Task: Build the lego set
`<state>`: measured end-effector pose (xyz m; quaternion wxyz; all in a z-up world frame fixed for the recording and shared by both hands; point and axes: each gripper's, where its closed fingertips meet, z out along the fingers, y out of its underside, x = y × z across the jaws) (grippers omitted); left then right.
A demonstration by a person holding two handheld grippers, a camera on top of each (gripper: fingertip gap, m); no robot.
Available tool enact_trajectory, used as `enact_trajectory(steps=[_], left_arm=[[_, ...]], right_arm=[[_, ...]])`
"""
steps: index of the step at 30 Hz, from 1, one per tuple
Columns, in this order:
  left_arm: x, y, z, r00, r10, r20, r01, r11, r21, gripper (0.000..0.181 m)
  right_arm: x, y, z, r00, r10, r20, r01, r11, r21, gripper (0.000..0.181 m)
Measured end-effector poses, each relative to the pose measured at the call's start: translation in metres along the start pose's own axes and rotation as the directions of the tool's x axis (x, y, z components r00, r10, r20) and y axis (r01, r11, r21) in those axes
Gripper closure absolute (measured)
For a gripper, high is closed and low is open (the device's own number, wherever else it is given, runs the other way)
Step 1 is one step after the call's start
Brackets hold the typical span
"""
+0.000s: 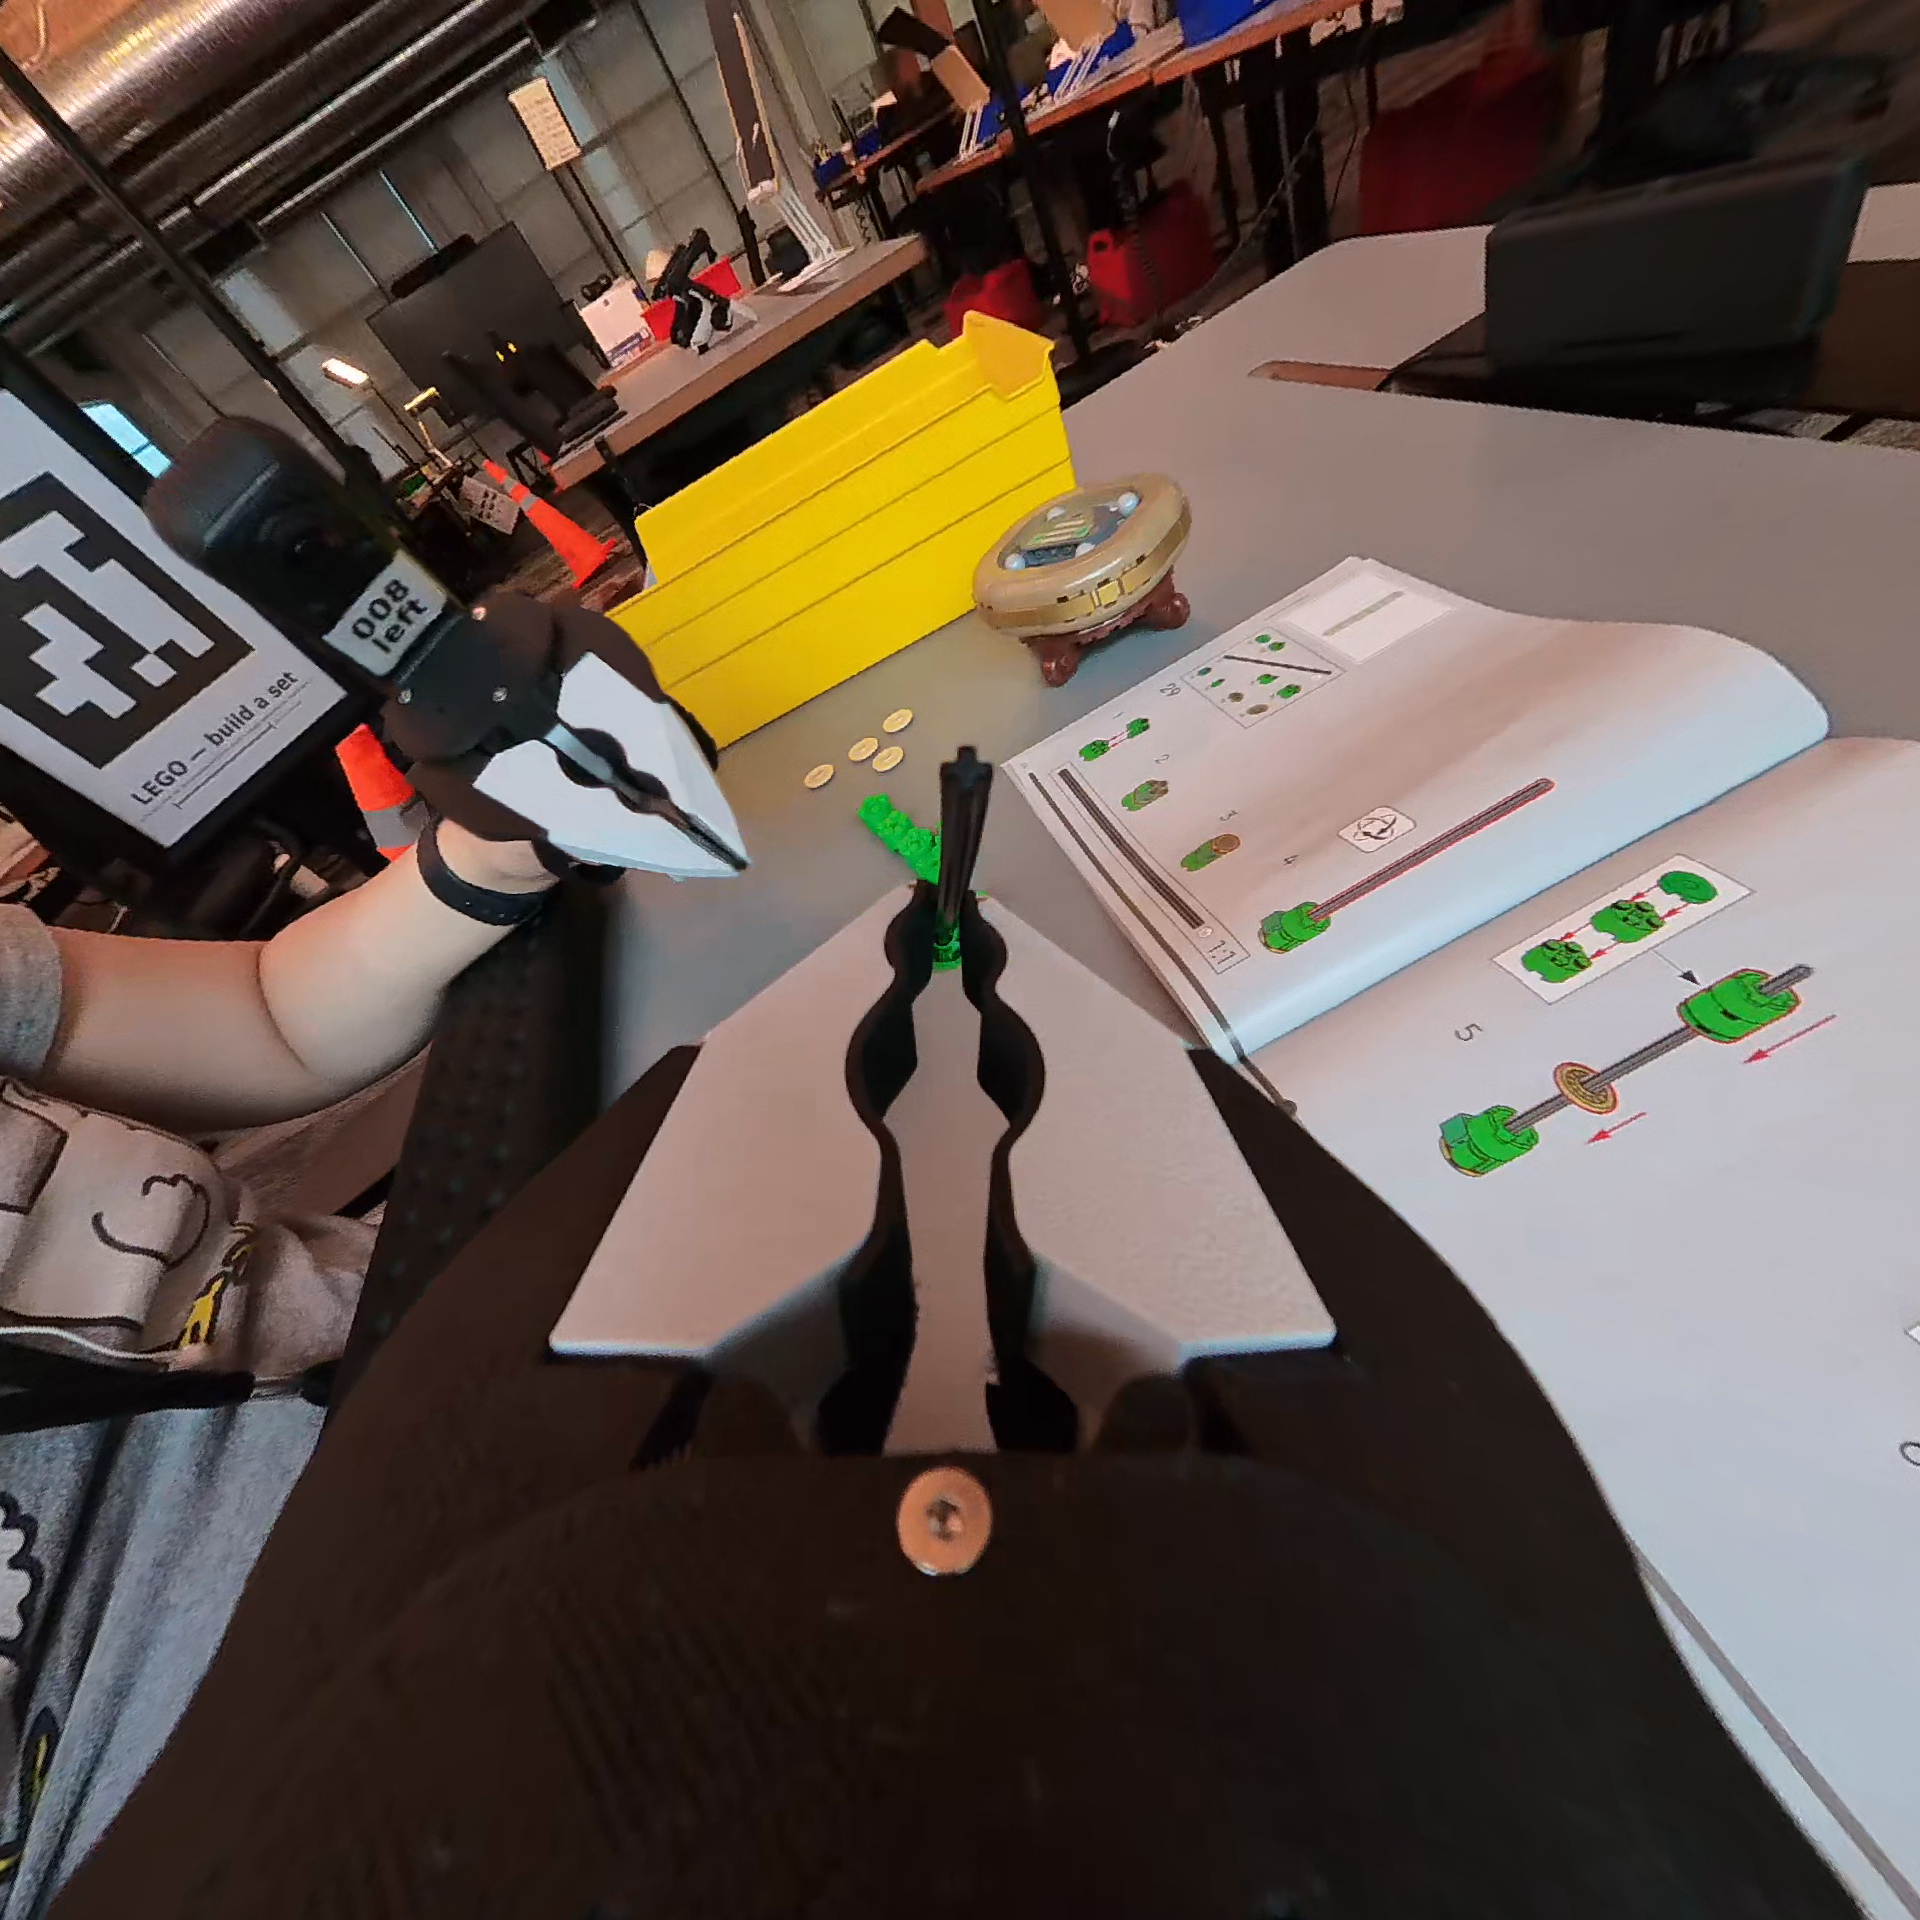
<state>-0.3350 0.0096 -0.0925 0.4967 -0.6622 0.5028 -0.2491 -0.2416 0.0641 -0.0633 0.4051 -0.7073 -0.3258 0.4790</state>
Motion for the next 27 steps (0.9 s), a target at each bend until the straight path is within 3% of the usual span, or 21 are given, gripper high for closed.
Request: enact_trajectory(steps=[19,27], left_arm=[[-0.009,0.010,0.001,0.998,0.033,0.059,-0.030,0.998,-0.055,0.181],[-0.009,0.017,0.004,0.998,0.035,0.054,-0.030,0.995,-0.090,0.181]], right_arm=[[-0.005,0.010,0.003,0.998,-0.060,0.017,0.061,0.996,-0.073,0.178],[-0.008,0.040,0.021,0.966,-0.258,-0.036,0.239,0.934,-0.266,0.178]])
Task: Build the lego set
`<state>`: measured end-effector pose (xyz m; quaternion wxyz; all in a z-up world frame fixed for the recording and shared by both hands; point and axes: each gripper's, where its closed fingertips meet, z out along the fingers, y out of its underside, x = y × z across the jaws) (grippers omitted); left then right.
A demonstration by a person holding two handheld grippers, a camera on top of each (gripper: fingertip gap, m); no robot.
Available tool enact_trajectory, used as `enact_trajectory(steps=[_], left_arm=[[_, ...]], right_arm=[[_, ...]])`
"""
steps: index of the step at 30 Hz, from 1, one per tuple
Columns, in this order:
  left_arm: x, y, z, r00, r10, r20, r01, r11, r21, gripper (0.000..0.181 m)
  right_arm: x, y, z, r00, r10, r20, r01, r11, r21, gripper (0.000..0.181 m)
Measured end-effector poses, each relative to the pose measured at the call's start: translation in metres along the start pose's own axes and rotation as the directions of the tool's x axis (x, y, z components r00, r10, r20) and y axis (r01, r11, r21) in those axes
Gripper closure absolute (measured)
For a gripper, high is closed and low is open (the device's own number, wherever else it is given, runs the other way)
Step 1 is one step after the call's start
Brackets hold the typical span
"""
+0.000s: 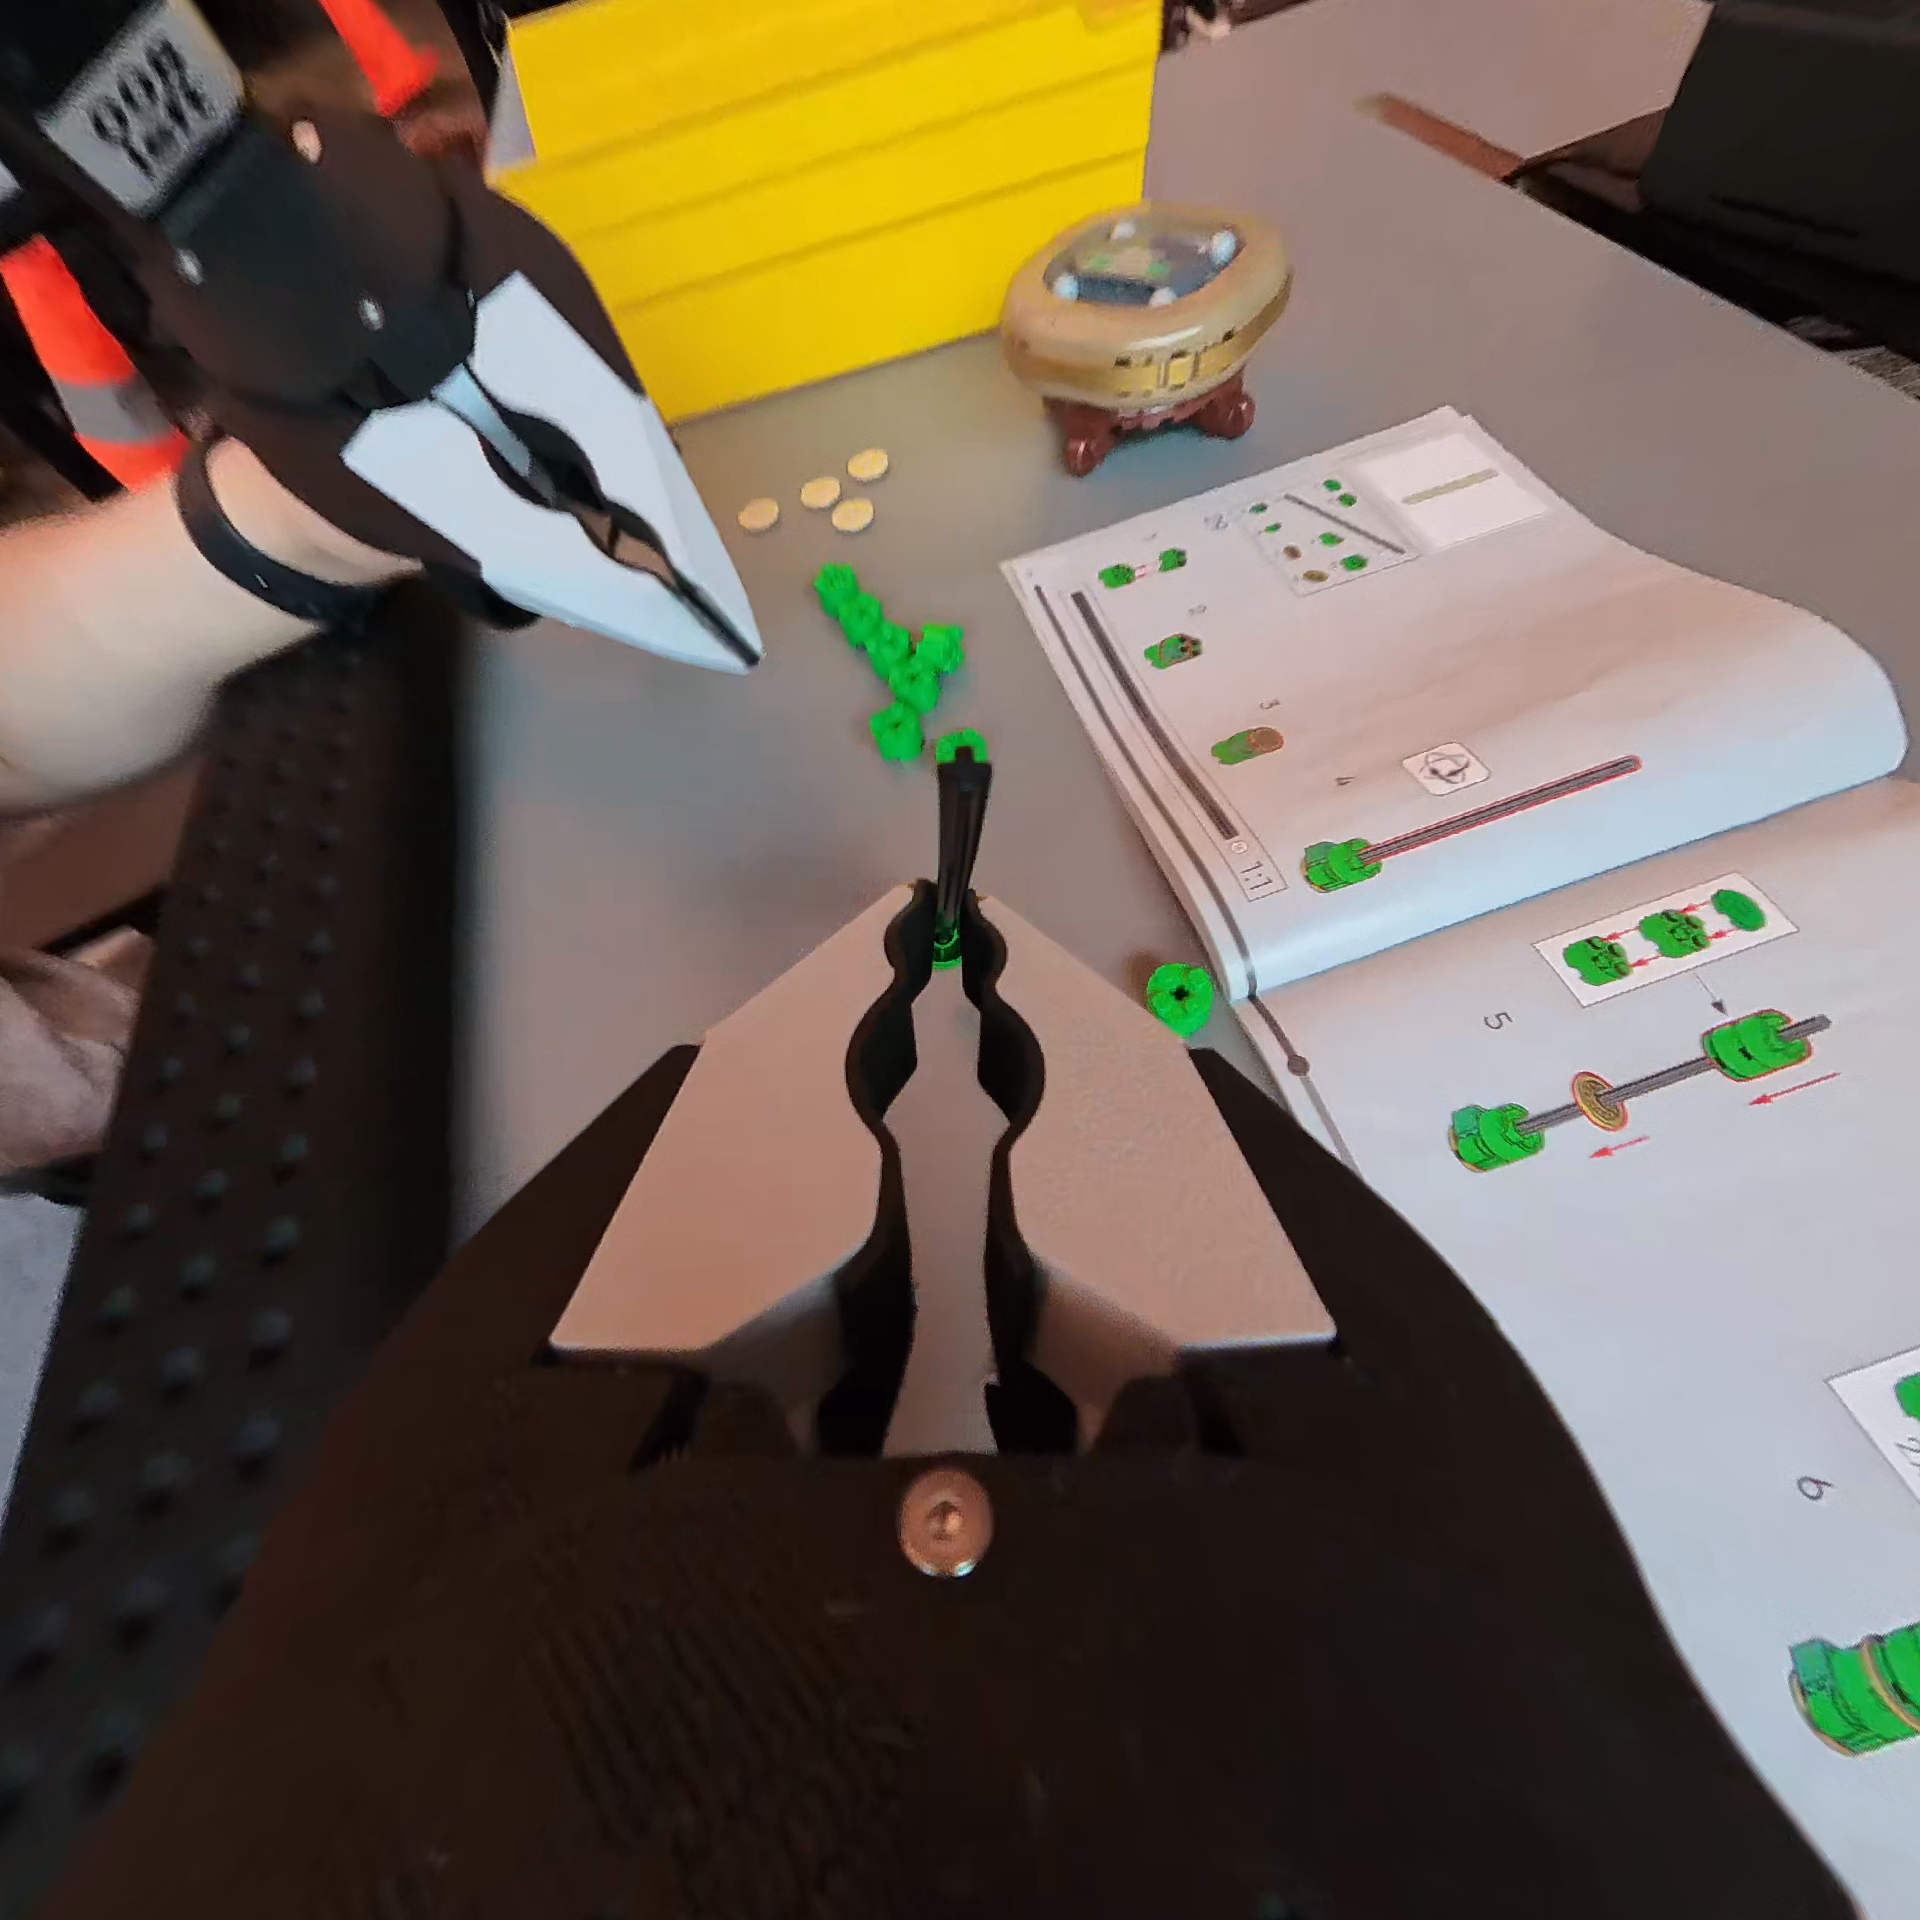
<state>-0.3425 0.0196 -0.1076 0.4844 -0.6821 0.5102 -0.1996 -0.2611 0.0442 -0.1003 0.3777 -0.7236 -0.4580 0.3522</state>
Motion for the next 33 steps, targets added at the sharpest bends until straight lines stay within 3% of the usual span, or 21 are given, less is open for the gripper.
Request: enact_trajectory(steps=[4,9,14,19,25,29,33], left_arm=[[-0.002,0.001,0.000,1.000,-0.008,0.002,0.008,1.000,-0.002,0.181],[0.001,0.003,0.002,1.000,-0.012,-0.015,0.012,1.000,-0.014,0.181],[0.018,0.000,0.006,0.991,-0.070,-0.115,0.070,0.998,-0.002,0.180],[0.037,-0.015,0.006,0.961,-0.128,-0.247,0.147,0.987,0.059,0.156],[0.046,-0.024,0.002,0.951,-0.110,-0.290,0.146,0.984,0.105,0.160],[0.050,-0.020,0.003,0.957,-0.068,-0.284,0.097,0.991,0.088,0.160],[0.044,-0.021,0.001,0.960,-0.084,-0.266,0.112,0.989,0.092,0.160]], right_arm=[[-0.008,0.007,0.009,0.995,-0.098,-0.037,0.094,0.992,-0.085,0.178],[-0.018,0.004,0.011,0.988,-0.149,-0.028,0.146,0.985,-0.089,0.178],[-0.041,-0.010,0.012,0.979,-0.192,0.061,0.192,0.981,0.017,0.178],[-0.070,-0.024,0.017,0.960,-0.257,0.113,0.246,0.964,0.103,0.178],[-0.091,-0.026,0.023,0.936,-0.323,0.143,0.304,0.942,0.140,0.178],[-0.089,-0.021,0.027,0.936,-0.334,0.114,0.324,0.941,0.094,0.178],[-0.065,-0.015,0.014,0.946,-0.322,0.037,0.323,0.946,-0.030,0.178]])
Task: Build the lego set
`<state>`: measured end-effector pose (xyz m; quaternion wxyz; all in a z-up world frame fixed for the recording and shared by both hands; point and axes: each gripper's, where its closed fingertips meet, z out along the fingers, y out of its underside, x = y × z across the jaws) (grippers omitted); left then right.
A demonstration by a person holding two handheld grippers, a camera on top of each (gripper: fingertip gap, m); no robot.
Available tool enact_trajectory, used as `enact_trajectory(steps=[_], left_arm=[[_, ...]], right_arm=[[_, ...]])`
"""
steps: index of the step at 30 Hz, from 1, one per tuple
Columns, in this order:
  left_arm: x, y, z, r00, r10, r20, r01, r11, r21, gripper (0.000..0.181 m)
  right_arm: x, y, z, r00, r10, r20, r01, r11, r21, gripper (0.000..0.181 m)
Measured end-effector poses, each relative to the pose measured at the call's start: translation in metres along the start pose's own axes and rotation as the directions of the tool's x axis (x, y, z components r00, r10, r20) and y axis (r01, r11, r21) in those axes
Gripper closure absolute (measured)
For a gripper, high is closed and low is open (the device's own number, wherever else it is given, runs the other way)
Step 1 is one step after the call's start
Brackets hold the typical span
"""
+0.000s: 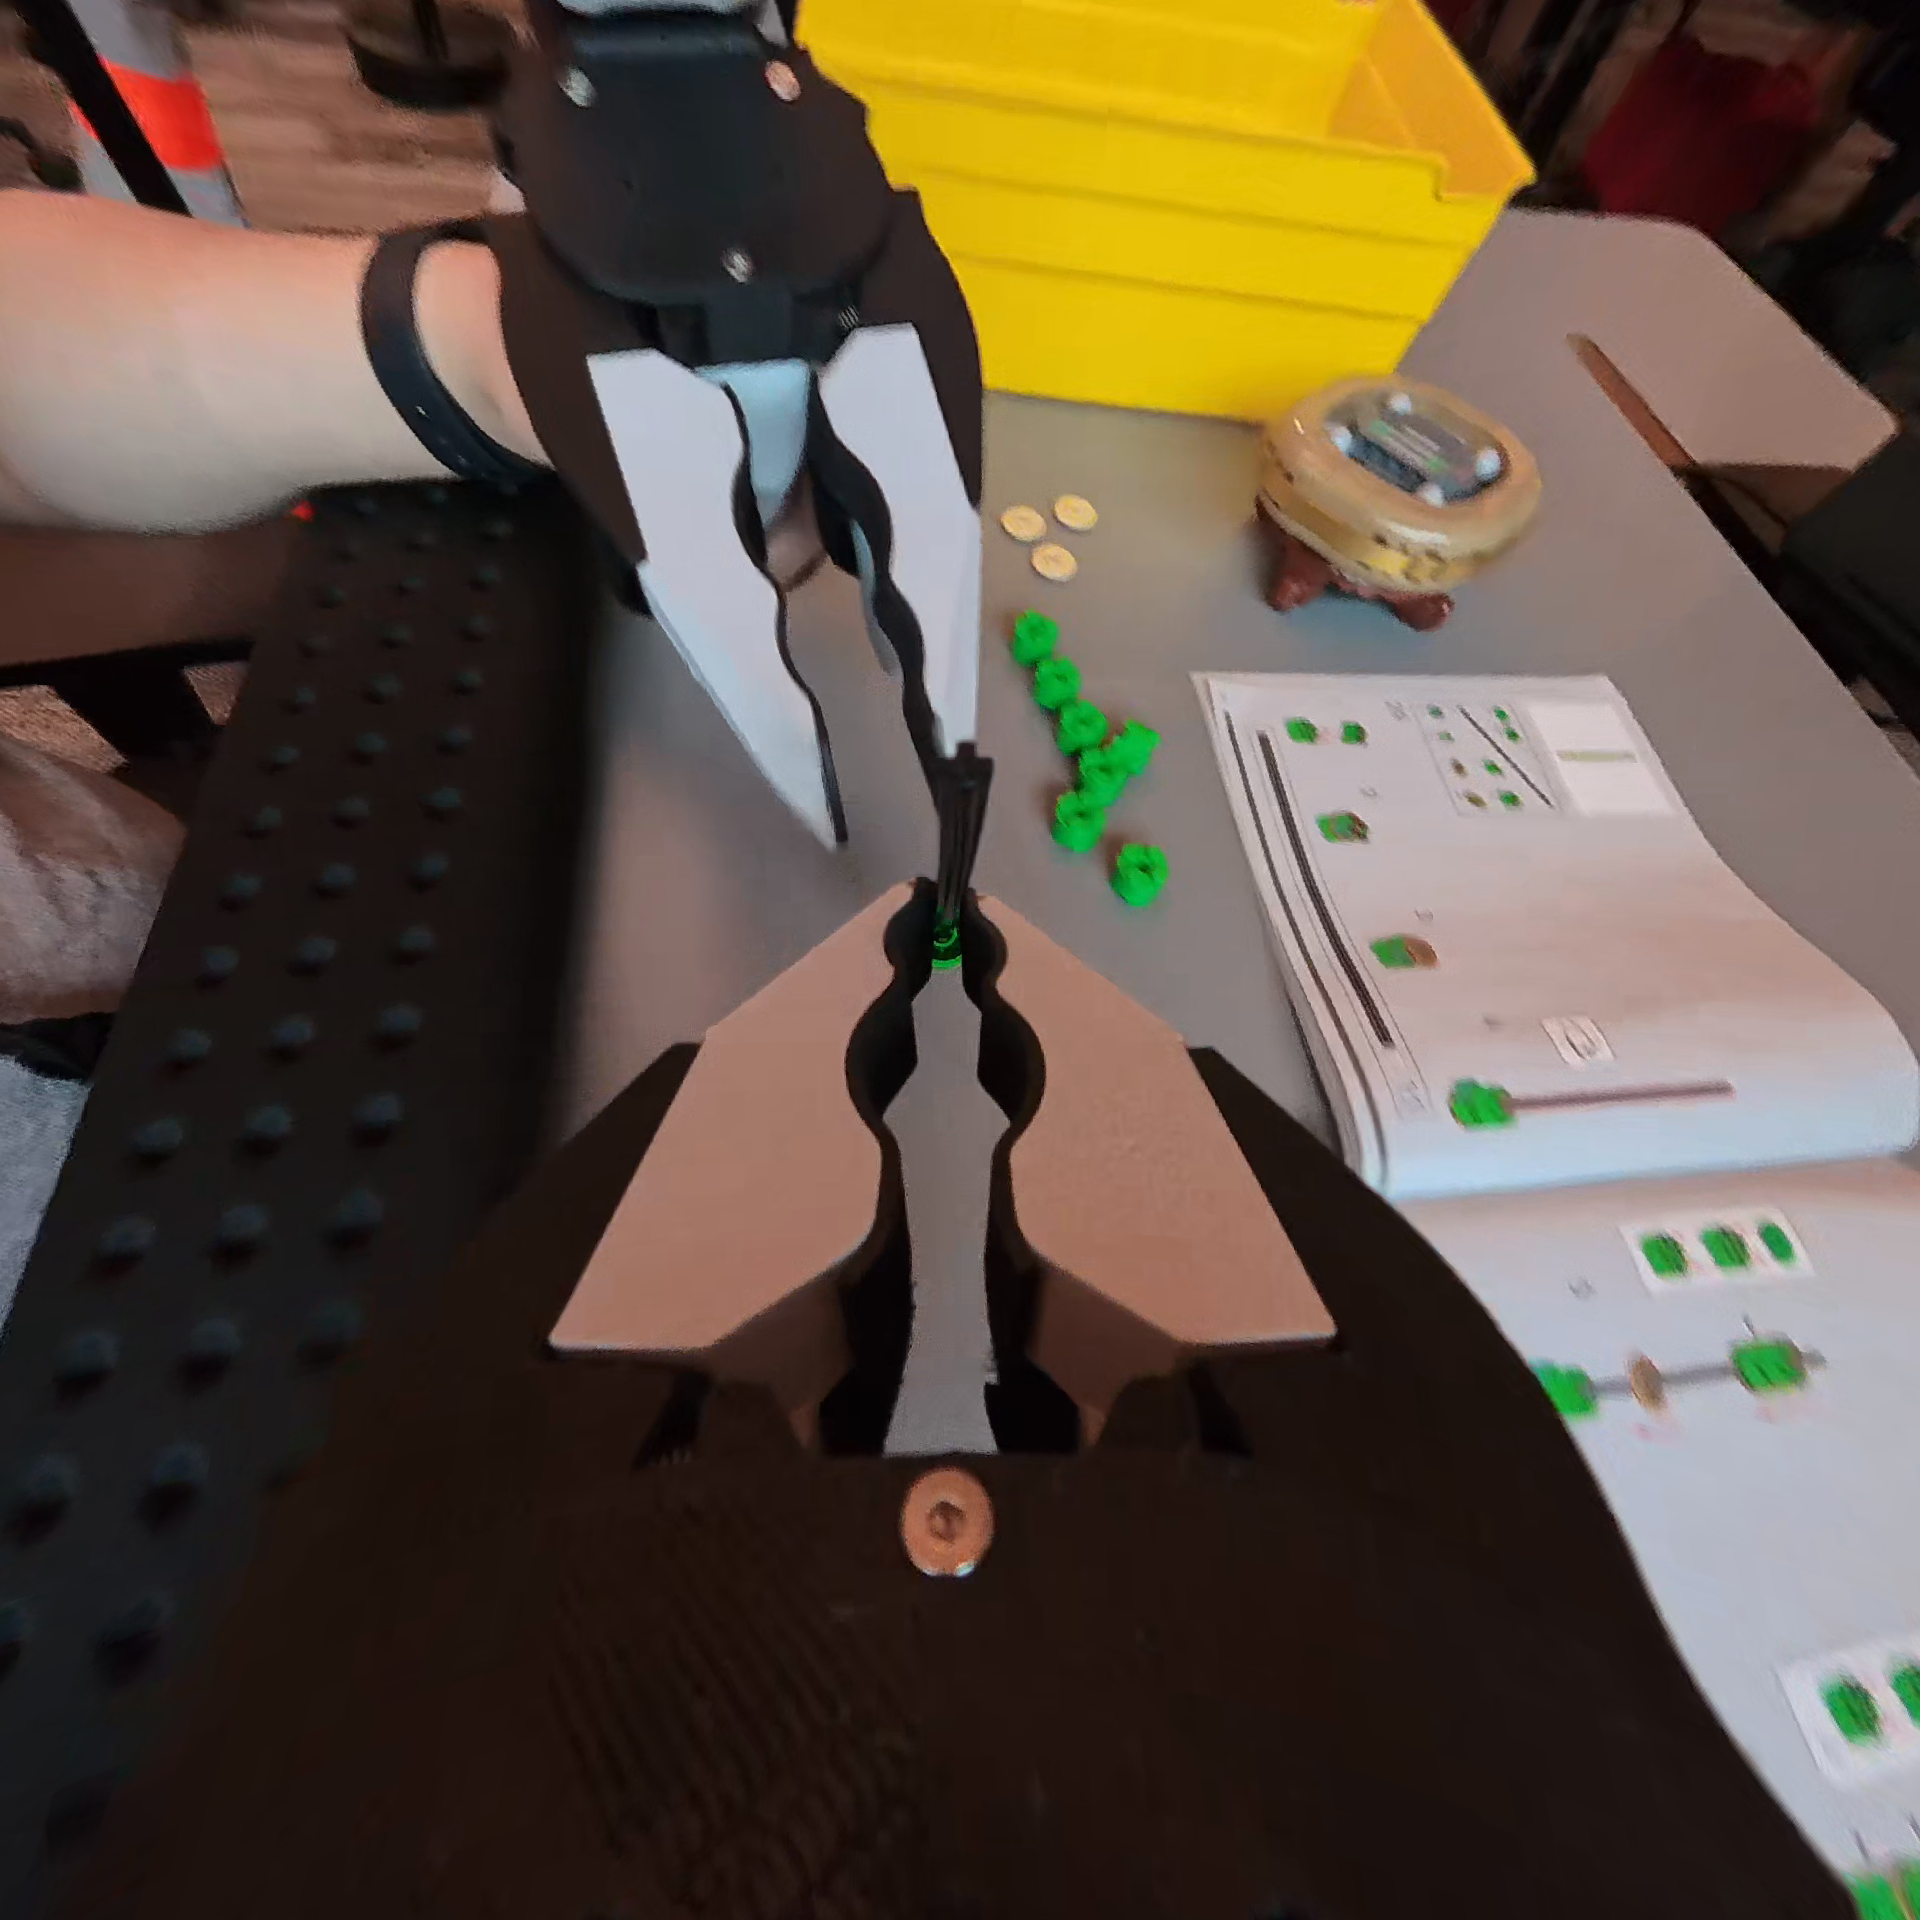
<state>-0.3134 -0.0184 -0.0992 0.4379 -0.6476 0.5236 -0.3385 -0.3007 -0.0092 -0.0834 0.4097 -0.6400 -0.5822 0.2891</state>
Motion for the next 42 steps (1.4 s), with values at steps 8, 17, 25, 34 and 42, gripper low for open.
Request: enact_trajectory(steps=[8,17,25,34,42], left_arm=[[-0.019,-0.003,-0.010,0.994,-0.103,0.045,0.101,0.994,0.034,0.165],[-0.040,0.015,-0.015,0.977,-0.185,0.101,0.189,0.981,-0.030,0.179],[-0.126,0.040,-0.082,0.789,-0.217,0.574,0.256,0.967,0.013,0.178],[-0.127,0.043,-0.081,0.789,-0.240,0.566,0.283,0.959,0.011,0.180],[-0.133,0.036,-0.091,0.759,-0.288,0.584,0.289,0.953,0.095,0.176]], right_arm=[[0.022,0.034,-0.050,0.982,0.172,0.075,-0.156,0.971,-0.180,0.178],[0.013,0.036,-0.020,0.980,0.142,0.139,-0.106,0.965,-0.239,0.178],[-0.001,0.024,0.015,0.977,0.118,0.178,-0.055,0.944,-0.324,0.178],[-0.001,0.020,0.028,0.984,0.079,0.157,-0.018,0.933,-0.359,0.178],[-0.003,0.010,0.030,0.983,0.106,0.150,-0.057,0.953,-0.298,0.158]])
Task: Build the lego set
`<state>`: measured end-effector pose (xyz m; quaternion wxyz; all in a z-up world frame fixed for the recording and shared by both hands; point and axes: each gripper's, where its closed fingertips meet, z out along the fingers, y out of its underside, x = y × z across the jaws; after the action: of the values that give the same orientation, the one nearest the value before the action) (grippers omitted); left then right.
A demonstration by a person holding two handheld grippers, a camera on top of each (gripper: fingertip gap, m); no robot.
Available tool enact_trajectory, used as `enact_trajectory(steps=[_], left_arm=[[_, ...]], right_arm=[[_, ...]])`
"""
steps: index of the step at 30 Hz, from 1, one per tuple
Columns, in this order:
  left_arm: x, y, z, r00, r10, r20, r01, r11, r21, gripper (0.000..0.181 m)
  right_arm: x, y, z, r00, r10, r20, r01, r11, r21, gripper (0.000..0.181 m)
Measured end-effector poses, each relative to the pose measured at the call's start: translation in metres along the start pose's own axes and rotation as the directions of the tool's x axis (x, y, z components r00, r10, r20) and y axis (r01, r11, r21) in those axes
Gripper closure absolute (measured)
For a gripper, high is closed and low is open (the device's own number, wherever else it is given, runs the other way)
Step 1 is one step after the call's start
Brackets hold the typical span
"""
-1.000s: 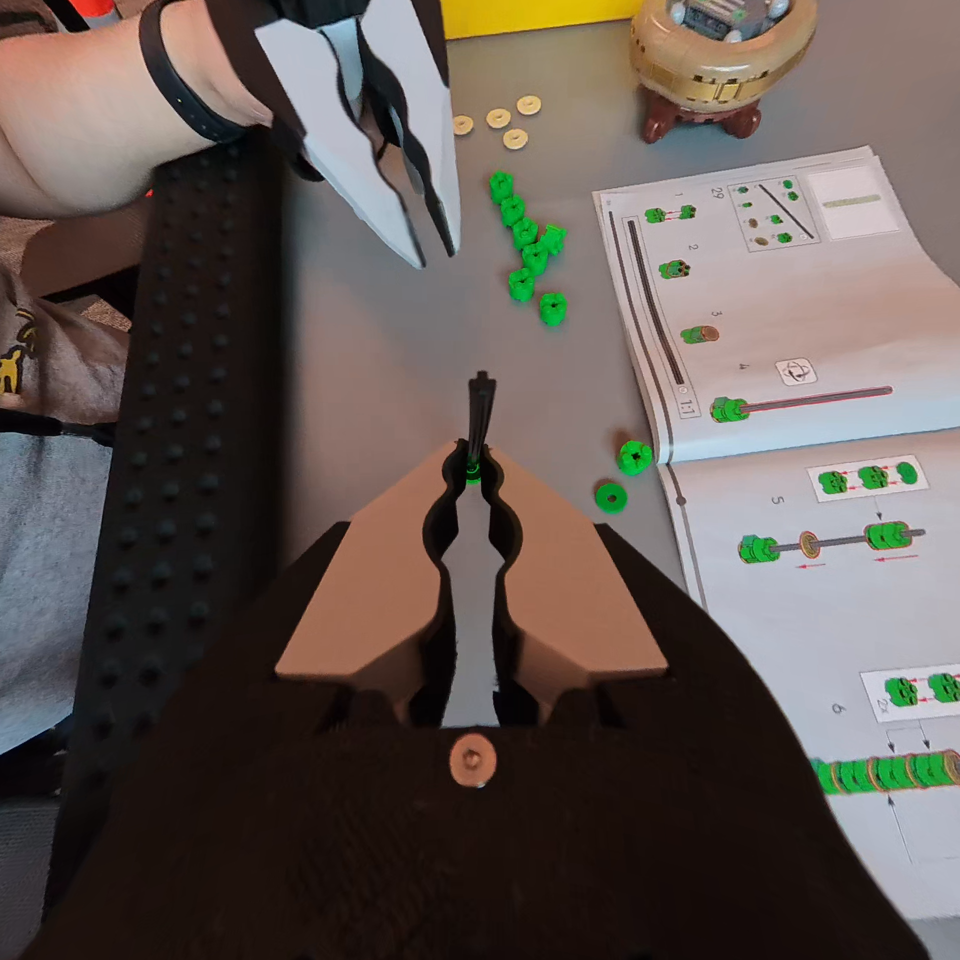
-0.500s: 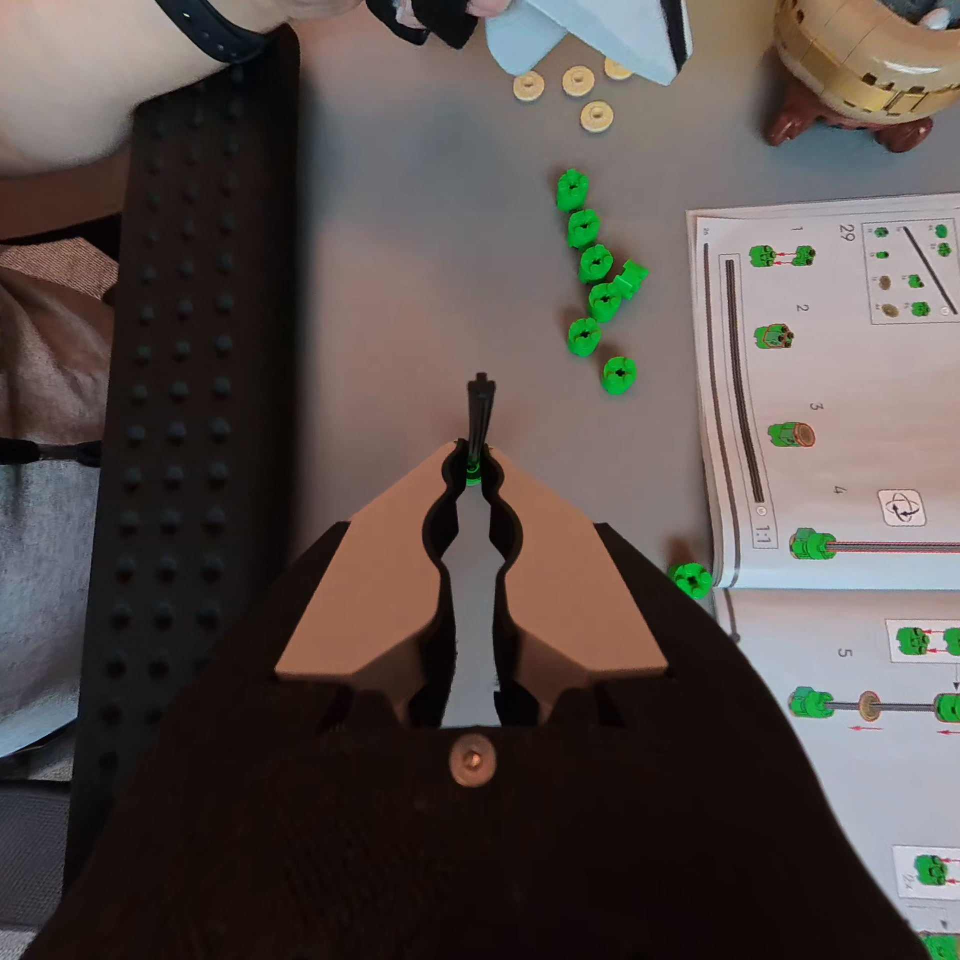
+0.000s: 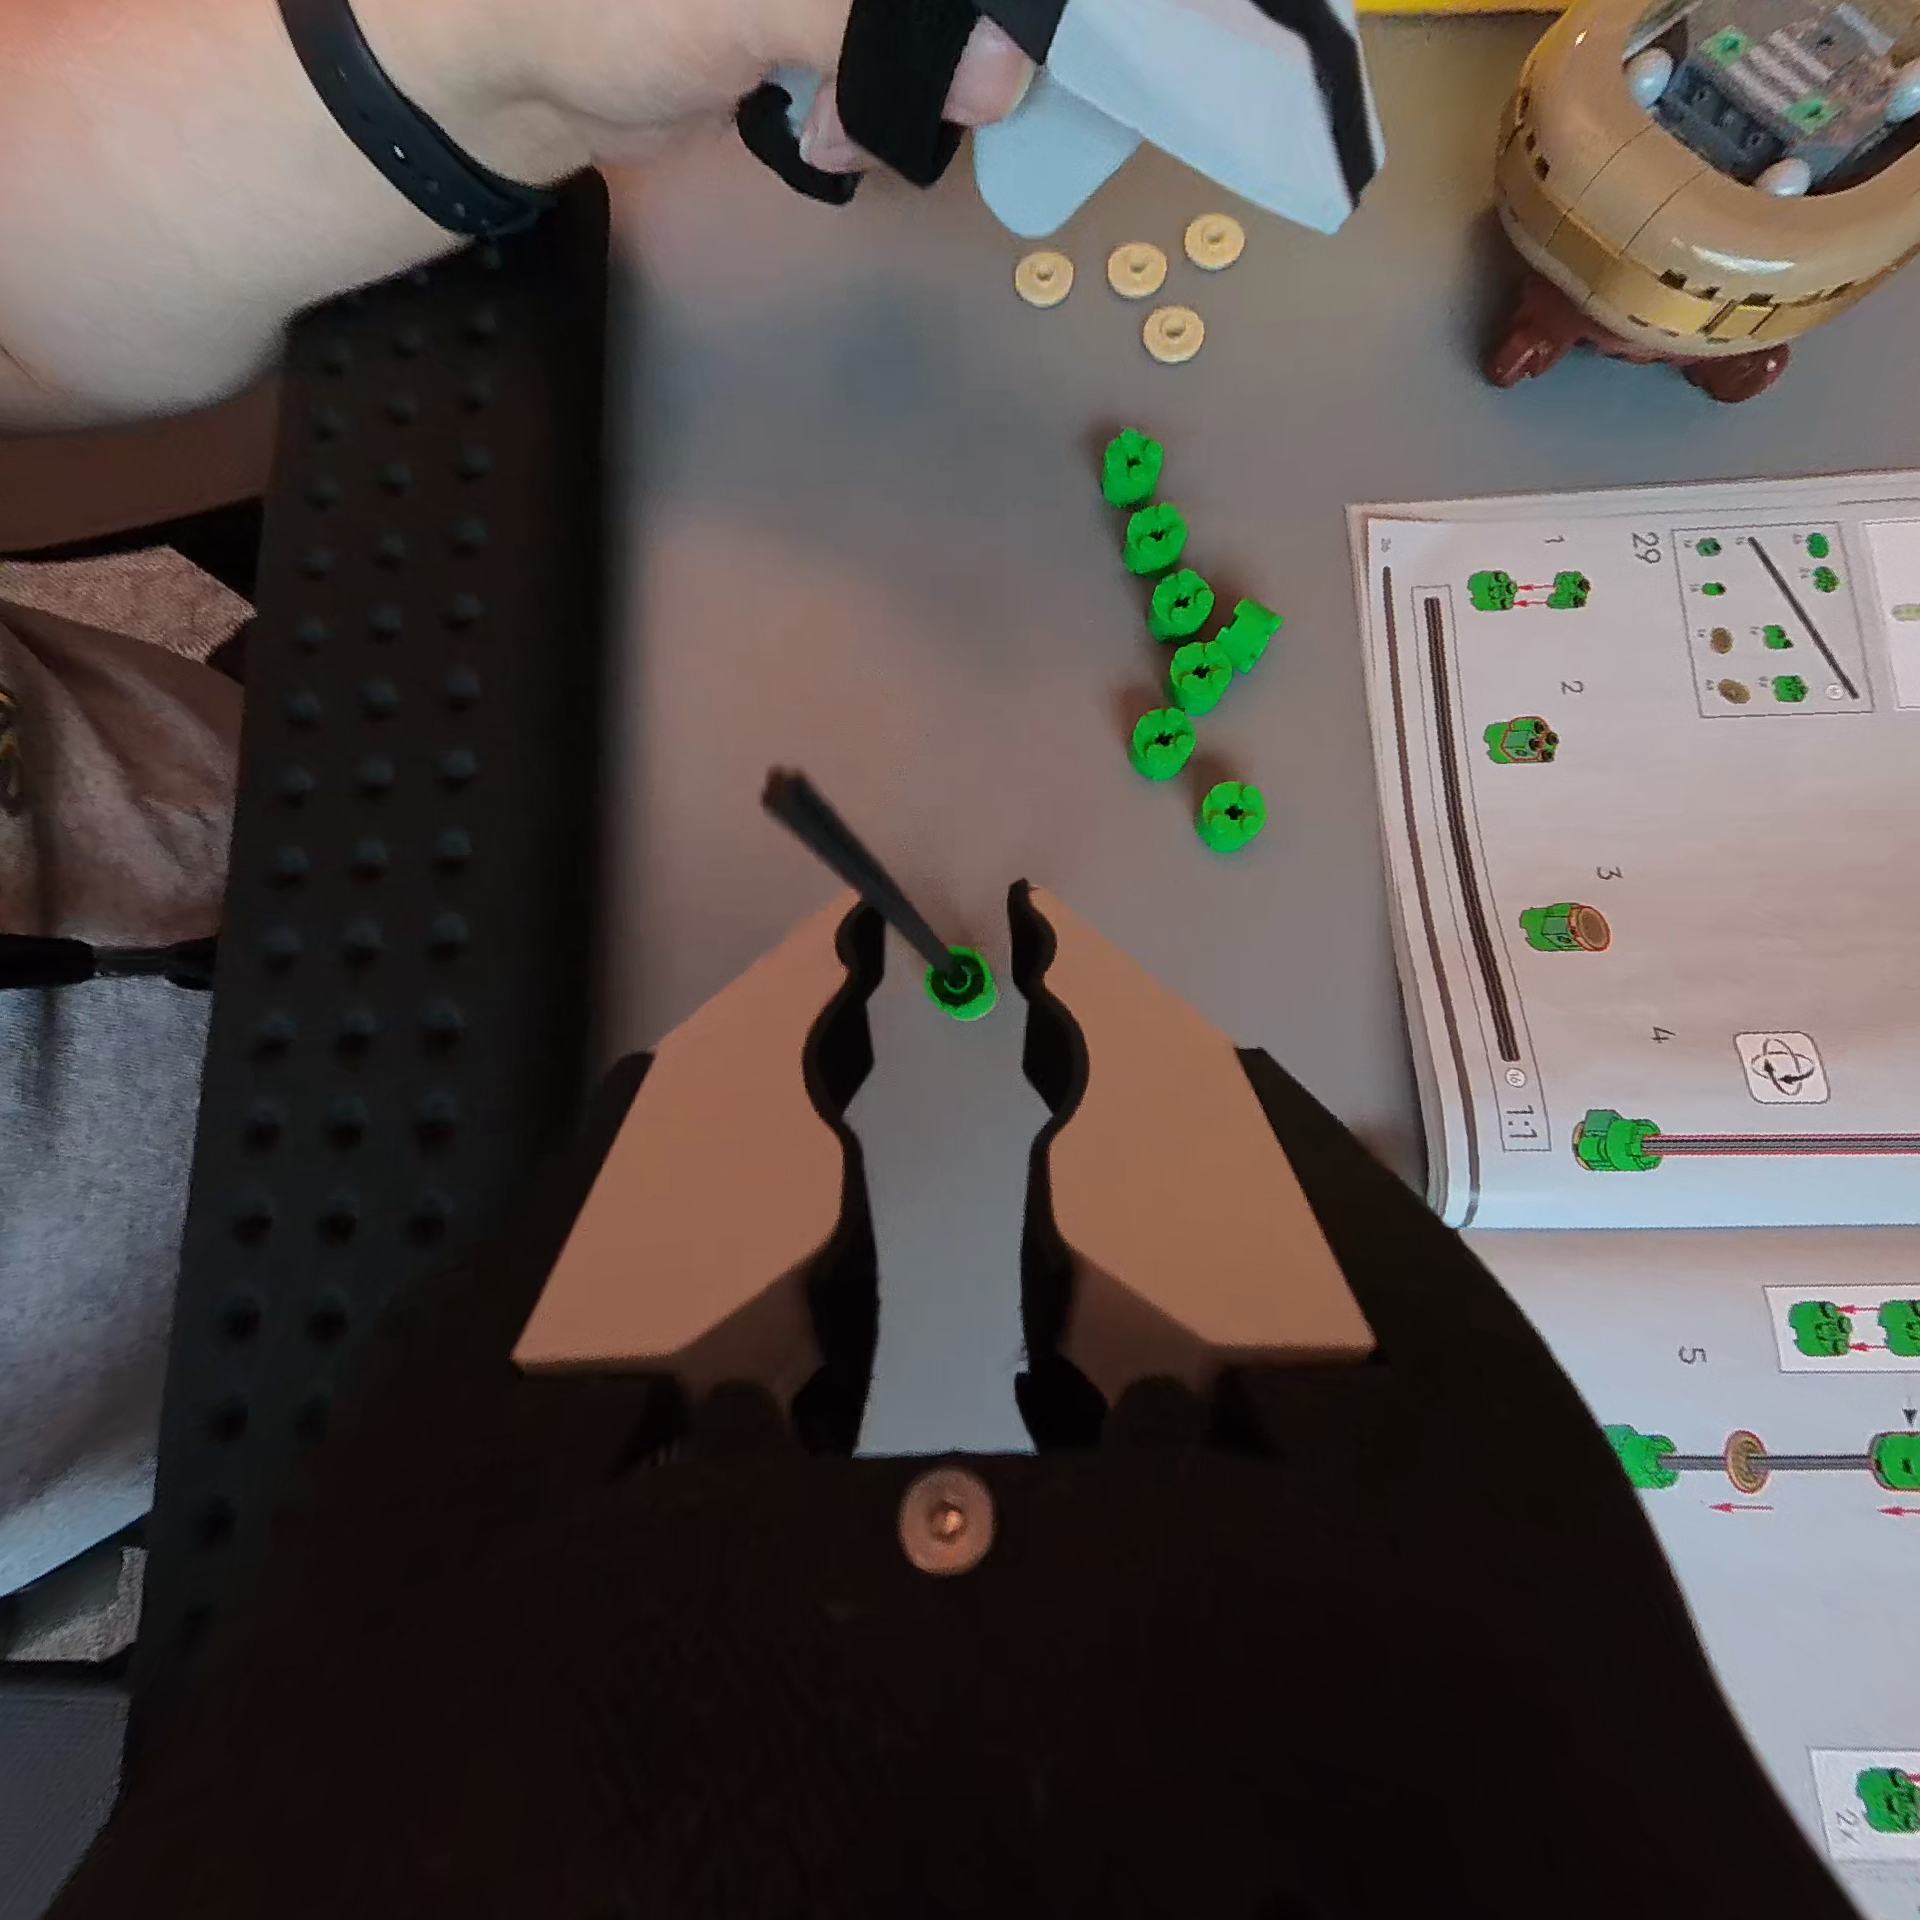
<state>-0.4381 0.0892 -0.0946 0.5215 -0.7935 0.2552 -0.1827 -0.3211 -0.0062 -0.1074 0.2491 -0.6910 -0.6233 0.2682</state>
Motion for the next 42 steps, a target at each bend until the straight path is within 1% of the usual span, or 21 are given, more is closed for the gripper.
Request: enact_trajectory(steps=[2,4,7,9,11,14,16,18,19,21,24,25,27,28,29,32,33,36,42], left_arm=[[-0.008,-0.009,-0.006,0.999,-0.024,0.034,0.022,0.998,0.054,0.173],[-0.017,-0.016,-0.014,0.996,-0.044,0.072,0.036,0.994,0.104,0.169],[-0.029,-0.017,-0.023,0.992,-0.068,0.107,0.057,0.993,0.106,0.164],[-0.032,-0.007,-0.024,0.992,-0.086,0.096,0.083,0.996,0.032,0.156],[-0.027,0.010,-0.023,0.992,-0.120,0.046,0.123,0.988,-0.089,0.155],[-0.019,0.024,-0.022,0.992,-0.127,-0.019,0.121,0.973,-0.198,0.159],[-0.023,0.034,-0.023,0.997,-0.077,0.010,0.077,0.959,-0.272,0.158],[-0.030,0.045,-0.023,0.999,0.015,0.049,0.003,0.937,-0.349,0.158],[-0.030,0.051,-0.022,0.997,0.053,0.049,-0.030,0.924,-0.381,0.158],[-0.025,0.059,-0.017,0.995,0.093,0.024,-0.074,0.905,-0.420,0.158],[-0.024,0.072,-0.014,0.991,0.131,0.011,-0.110,0.874,-0.474,0.157],[-0.025,0.074,-0.013,0.990,0.139,0.017,-0.114,0.869,-0.481,0.158],[-0.025,0.077,-0.012,0.991,0.134,0.017,-0.109,0.867,-0.487,0.158],[-0.025,0.078,-0.011,0.991,0.130,0.016,-0.106,0.866,-0.488,0.159],[-0.027,0.080,-0.011,0.992,0.128,0.019,-0.102,0.865,-0.491,0.159],[-0.028,0.083,-0.010,0.993,0.116,0.015,-0.093,0.858,-0.505,0.160],[-0.027,0.083,-0.009,0.994,0.107,0.010,-0.088,0.860,-0.503,0.160],[-0.025,0.084,-0.009,0.998,0.063,-0.004,-0.057,0.866,-0.497,0.162],[-0.026,0.083,-0.009,0.999,0.040,-0.006,-0.038,0.878,-0.476,0.166]], right_arm=[[0.000,-0.004,-0.004,1.000,0.006,-0.001,-0.006,0.999,0.033,0.152],[-0.006,-0.007,-0.011,1.000,0.007,0.030,-0.009,0.997,0.074,0.146],[-0.015,-0.014,-0.031,0.997,-0.007,0.076,-0.006,0.986,0.169,0.140],[-0.026,-0.017,-0.050,0.990,-0.021,0.137,-0.011,0.972,0.235,0.134],[-0.031,-0.021,-0.074,0.984,-0.049,0.172,-0.009,0.949,0.316,0.134],[-0.015,-0.019,-0.110,0.990,-0.012,0.143,-0.050,0.905,0.423,0.134],[0.001,-0.010,-0.131,0.992,0.039,0.119,-0.091,0.874,0.476,0.134],[0.016,0.002,-0.150,0.988,0.099,0.120,-0.148,0.837,0.527,0.135],[0.023,0.008,-0.159,0.984,0.127,0.126,-0.176,0.817,0.550,0.136],[0.035,0.019,-0.175,0.977,0.169,0.133,-0.215,0.772,0.598,0.138],[0.052,0.033,-0.200,0.970,0.222,0.103,-0.233,0.712,0.662,0.143],[0.057,0.035,-0.210,0.969,0.230,0.089,-0.226,0.682,0.696,0.145],[0.062,0.036,-0.229,0.968,0.229,0.105,-0.226,0.608,0.761,0.147],[0.064,0.039,-0.234,0.965,0.237,0.109,-0.232,0.586,0.776,0.147],[0.069,0.042,-0.236,0.962,0.255,0.100,-0.235,0.579,0.781,0.147],[0.085,0.056,-0.228,0.947,0.322,0.017,-0.221,0.609,0.762,0.149],[0.089,0.057,-0.226,0.944,0.331,0.002,-0.215,0.607,0.765,0.151],[0.097,0.059,-0.223,0.936,0.353,0.003,-0.226,0.593,0.773,0.151],[0.105,0.067,-0.211,0.922,0.387,-0.008,-0.251,0.614,0.749,0.151]])
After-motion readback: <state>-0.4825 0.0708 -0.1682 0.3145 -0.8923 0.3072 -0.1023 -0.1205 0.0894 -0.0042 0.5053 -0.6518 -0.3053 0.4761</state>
